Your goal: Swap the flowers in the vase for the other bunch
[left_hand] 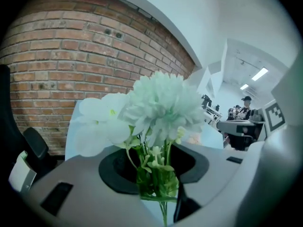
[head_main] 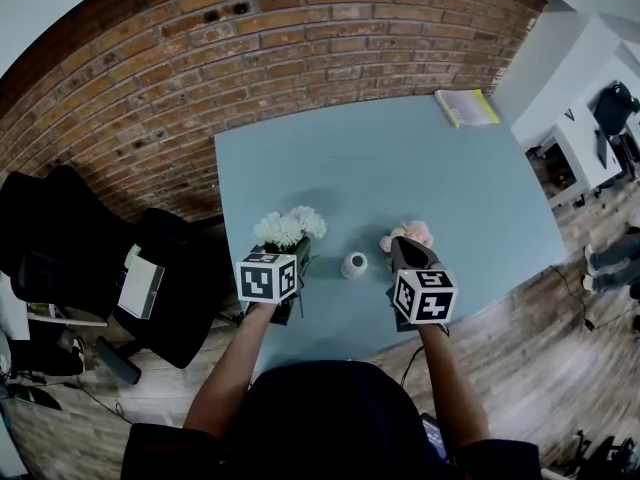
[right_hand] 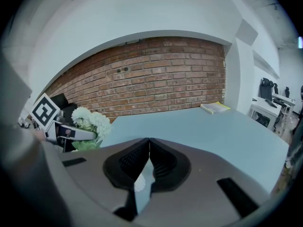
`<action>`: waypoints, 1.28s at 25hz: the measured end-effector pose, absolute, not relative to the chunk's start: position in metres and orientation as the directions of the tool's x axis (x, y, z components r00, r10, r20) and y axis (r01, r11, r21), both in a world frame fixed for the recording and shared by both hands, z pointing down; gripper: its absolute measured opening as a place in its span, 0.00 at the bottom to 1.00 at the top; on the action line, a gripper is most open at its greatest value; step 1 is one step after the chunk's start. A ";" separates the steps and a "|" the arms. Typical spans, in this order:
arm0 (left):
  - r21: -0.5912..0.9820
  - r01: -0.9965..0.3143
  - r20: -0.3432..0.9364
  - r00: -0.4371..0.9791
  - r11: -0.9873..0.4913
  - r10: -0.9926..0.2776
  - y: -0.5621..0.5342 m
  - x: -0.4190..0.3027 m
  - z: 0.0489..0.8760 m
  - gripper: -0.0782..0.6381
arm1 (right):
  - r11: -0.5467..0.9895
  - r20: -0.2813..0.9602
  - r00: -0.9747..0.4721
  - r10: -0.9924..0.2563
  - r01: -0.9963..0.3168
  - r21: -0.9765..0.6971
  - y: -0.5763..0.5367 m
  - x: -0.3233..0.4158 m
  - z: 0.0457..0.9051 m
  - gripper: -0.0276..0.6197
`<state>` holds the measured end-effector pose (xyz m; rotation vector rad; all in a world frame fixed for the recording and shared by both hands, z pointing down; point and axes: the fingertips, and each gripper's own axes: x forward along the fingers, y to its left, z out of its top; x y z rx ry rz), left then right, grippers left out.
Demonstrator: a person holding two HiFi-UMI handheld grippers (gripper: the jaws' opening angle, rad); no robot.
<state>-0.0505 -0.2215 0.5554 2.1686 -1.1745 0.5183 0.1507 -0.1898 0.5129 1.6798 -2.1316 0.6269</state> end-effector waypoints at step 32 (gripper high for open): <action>0.183 -0.678 0.122 0.735 -0.712 -0.667 -0.223 0.027 0.370 0.34 | 0.166 0.519 -0.215 -0.827 -0.976 -0.139 -0.174 0.160 0.510 0.06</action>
